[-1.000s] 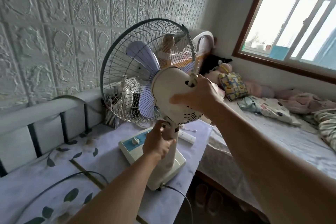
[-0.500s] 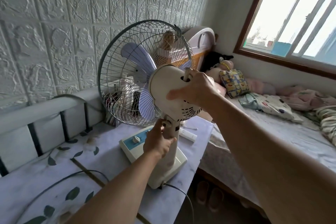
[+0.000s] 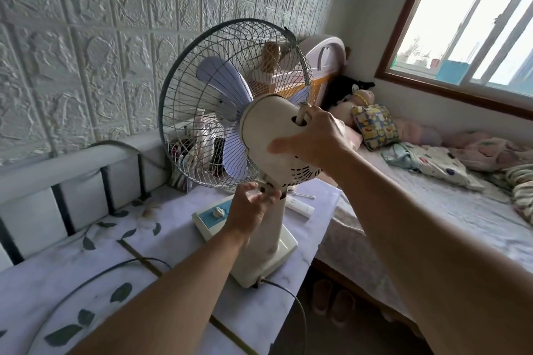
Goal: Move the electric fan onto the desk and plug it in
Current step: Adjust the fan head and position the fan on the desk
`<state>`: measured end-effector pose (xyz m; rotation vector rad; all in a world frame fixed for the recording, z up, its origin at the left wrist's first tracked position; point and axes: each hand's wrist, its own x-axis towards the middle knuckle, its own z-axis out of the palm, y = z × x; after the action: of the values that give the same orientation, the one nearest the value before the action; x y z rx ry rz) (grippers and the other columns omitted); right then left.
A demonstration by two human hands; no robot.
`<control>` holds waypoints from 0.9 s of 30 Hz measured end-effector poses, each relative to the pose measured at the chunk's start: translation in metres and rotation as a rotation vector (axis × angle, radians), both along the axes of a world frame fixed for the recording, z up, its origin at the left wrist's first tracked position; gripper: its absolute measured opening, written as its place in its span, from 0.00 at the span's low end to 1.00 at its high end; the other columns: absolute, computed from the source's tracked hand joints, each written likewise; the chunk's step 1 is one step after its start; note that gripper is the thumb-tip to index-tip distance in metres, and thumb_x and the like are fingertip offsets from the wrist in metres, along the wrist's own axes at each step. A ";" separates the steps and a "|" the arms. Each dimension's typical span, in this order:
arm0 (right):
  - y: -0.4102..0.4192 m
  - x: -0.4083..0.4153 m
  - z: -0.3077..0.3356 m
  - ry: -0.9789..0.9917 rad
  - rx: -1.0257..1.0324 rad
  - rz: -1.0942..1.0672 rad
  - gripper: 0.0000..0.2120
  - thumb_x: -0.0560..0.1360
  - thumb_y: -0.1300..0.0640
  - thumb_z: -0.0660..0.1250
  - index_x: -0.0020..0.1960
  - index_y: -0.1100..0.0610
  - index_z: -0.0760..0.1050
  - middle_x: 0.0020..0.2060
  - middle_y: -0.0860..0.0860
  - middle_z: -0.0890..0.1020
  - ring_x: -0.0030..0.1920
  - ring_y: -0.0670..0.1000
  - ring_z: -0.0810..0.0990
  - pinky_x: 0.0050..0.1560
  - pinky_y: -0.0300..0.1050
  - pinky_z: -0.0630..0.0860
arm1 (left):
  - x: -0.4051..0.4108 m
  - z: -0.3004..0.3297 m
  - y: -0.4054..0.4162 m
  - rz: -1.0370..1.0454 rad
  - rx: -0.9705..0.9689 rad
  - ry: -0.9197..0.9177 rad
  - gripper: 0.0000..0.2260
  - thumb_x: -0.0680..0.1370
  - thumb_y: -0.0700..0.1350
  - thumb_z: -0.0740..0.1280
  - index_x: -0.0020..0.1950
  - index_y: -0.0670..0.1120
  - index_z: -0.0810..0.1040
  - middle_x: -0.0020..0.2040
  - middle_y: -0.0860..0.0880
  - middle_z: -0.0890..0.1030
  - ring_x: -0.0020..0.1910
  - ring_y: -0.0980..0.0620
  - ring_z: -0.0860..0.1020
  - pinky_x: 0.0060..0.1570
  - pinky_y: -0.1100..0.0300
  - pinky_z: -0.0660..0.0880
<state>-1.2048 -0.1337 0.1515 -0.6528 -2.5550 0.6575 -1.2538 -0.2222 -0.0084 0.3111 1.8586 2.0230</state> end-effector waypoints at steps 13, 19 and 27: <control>0.000 0.001 -0.002 0.002 0.008 0.022 0.26 0.51 0.40 0.76 0.32 0.48 0.61 0.47 0.50 0.78 0.53 0.55 0.75 0.46 0.49 0.70 | -0.002 0.011 0.001 0.338 -0.277 0.616 0.06 0.71 0.40 0.71 0.37 0.48 0.76 0.41 0.50 0.78 0.39 0.53 0.77 0.37 0.65 0.68; 0.001 0.000 -0.002 -0.022 0.025 0.004 0.30 0.51 0.37 0.75 0.43 0.49 0.65 0.52 0.51 0.80 0.54 0.57 0.76 0.50 0.50 0.75 | 0.003 0.013 -0.002 0.184 -0.031 -0.173 0.18 0.73 0.58 0.67 0.41 0.42 0.79 0.35 0.47 0.81 0.30 0.52 0.78 0.23 0.62 0.77; 0.001 -0.004 -0.003 -0.019 0.037 -0.011 0.31 0.50 0.37 0.75 0.43 0.48 0.64 0.52 0.52 0.80 0.55 0.57 0.76 0.50 0.50 0.74 | -0.008 0.011 -0.002 0.318 -0.352 0.895 0.09 0.68 0.37 0.71 0.33 0.47 0.74 0.33 0.55 0.74 0.32 0.55 0.72 0.32 0.59 0.69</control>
<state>-1.2084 -0.1327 0.1485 -0.6627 -2.5728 0.6023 -1.2618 -0.2246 0.0027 0.9940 2.9016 1.8176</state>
